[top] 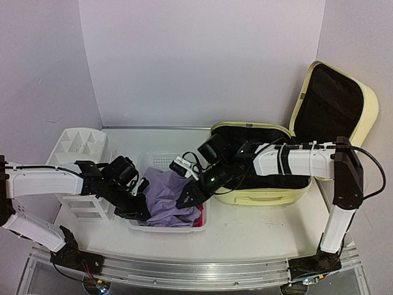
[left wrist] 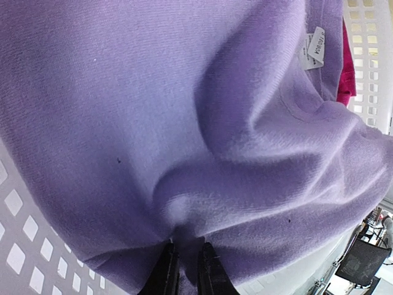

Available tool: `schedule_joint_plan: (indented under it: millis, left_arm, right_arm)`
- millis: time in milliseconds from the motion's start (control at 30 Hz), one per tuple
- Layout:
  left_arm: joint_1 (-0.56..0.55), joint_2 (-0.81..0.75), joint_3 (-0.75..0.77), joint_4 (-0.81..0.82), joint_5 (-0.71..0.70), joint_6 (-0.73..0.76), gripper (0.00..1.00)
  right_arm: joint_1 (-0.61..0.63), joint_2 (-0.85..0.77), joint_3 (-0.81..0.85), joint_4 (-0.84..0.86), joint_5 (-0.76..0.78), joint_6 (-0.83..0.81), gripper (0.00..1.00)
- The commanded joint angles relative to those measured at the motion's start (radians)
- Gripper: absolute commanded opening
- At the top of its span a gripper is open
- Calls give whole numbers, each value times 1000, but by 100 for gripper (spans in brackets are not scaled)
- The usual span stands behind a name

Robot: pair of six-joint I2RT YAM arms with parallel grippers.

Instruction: Open, take out, and arrange the luggage

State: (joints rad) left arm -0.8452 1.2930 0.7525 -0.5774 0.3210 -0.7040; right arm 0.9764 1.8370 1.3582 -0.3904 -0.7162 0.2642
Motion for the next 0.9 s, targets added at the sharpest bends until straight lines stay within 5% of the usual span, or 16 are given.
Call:
schedule_joint_plan:
  millis: [0,267,700,867]
  left_arm:
    - [-2,-39,8,-16,-4,8,14]
    - [-2,-96,30,-53,-25,35,15]
    - [-2,-254,264,-165,-171,135,36]
    - [-1,-212,354,-163,-224,163,37]
  right_arm:
    - [34,47,-28,-83,168,-64,21]
    - [139,62,-34,-207,353,-98,16]
    - [136,-104,83,-226,637,-93,69]
    - [128,-108,105,-225,713,-89,75]
